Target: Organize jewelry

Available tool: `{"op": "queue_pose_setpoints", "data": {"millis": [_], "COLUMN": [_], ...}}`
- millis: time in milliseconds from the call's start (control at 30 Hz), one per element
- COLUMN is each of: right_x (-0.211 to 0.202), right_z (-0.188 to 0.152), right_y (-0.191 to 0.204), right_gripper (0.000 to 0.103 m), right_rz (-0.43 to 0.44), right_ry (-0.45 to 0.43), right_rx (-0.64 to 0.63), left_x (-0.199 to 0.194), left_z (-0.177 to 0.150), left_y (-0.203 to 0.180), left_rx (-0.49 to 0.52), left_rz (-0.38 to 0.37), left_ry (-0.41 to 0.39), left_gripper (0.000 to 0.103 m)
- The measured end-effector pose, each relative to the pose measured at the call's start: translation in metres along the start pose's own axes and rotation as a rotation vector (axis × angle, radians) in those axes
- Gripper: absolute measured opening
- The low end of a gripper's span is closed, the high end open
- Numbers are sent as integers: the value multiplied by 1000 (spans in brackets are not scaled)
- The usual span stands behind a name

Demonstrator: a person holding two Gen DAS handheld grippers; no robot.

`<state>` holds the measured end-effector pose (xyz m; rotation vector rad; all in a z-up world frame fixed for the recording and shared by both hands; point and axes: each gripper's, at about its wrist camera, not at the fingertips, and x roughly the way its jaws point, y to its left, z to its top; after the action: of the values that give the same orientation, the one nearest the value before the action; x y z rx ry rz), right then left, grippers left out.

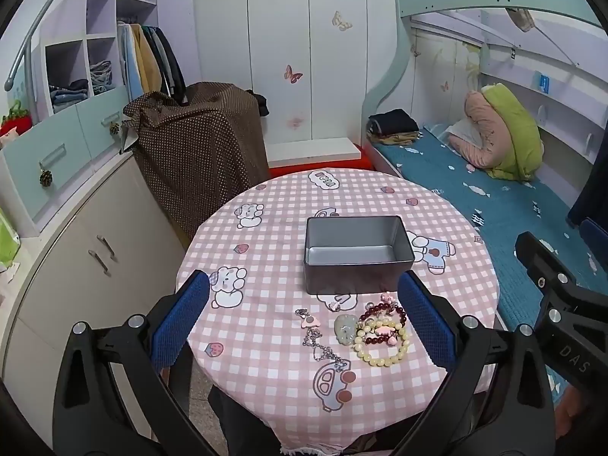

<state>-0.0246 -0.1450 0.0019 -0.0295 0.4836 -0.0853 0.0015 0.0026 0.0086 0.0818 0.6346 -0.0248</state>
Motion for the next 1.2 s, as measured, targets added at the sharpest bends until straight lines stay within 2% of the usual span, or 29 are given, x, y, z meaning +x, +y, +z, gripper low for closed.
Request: {"op": "queue_pose_setpoints", "data": {"millis": [1200], "right_x": [1], "right_z": [0], "right_y": [-5], "right_gripper": [97], "right_rz": [16], "right_ry": [9], "right_rx": [5], "left_x": [0], "left_z": [-3], "left_y": [-6], "left_rx": [-6], "left_rz": [5], "left_ry": [-13], "left_gripper": [98]}}
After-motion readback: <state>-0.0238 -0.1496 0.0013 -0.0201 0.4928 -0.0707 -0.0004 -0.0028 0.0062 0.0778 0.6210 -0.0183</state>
